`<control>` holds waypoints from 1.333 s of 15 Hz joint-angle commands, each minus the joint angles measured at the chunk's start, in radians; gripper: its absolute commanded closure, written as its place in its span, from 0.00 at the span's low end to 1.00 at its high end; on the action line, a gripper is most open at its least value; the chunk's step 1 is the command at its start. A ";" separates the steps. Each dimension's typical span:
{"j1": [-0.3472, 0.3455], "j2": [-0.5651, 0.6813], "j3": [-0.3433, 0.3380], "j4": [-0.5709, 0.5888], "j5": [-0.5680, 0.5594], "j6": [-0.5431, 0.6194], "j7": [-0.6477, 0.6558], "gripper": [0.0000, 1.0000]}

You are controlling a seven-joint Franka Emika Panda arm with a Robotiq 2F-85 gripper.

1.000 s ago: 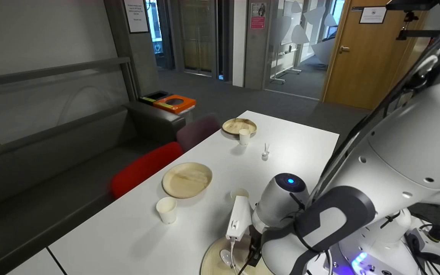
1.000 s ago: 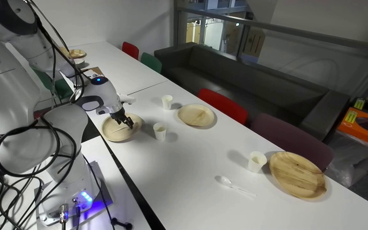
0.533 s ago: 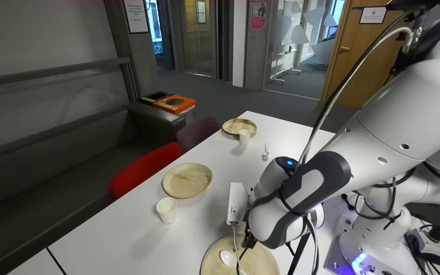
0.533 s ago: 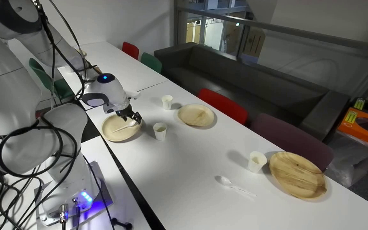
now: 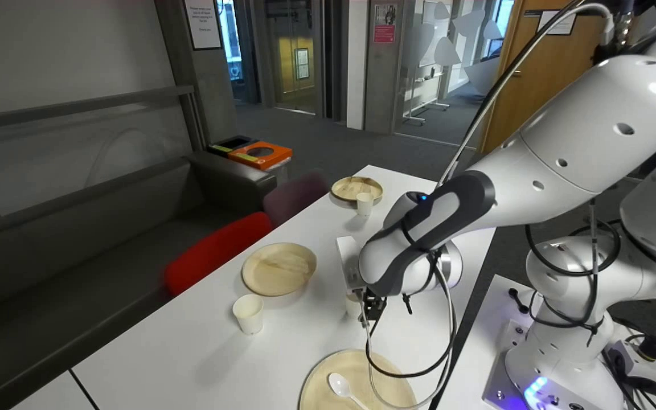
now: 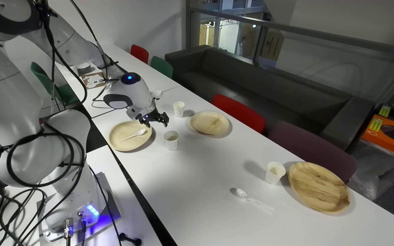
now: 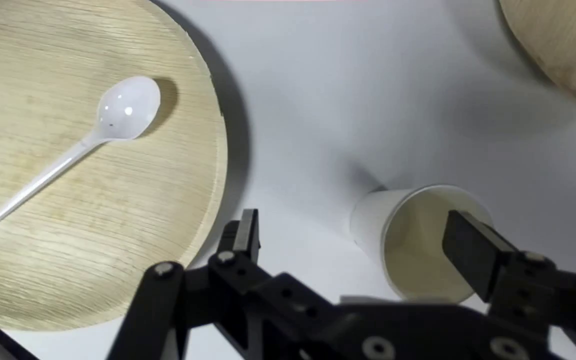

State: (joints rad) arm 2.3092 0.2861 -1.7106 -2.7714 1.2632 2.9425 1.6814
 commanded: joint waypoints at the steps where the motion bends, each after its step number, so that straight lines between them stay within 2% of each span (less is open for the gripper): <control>1: 0.163 0.171 -0.251 -0.005 -0.029 -0.230 -0.073 0.00; 4: 0.273 0.256 -0.471 -0.011 -0.147 -0.467 -0.037 0.00; 7: 0.354 0.381 -0.672 -0.001 -0.295 -0.722 0.068 0.00; 8: 0.296 0.425 -0.657 0.023 -0.308 -0.804 0.079 0.00; 10: 0.304 0.517 -0.716 0.035 -0.368 -0.933 0.142 0.00; 11: 0.202 0.603 -0.639 0.053 -0.327 -1.031 0.120 0.00; 15: 0.120 0.789 -0.564 0.104 -0.380 -1.204 0.066 0.00; 17: 0.099 0.830 -0.533 0.144 -0.392 -1.282 -0.017 0.00; 20: 0.064 0.880 -0.467 0.194 -0.381 -1.324 -0.146 0.00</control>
State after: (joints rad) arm 2.4274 1.1115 -2.2220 -2.6323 0.8932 1.6787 1.6563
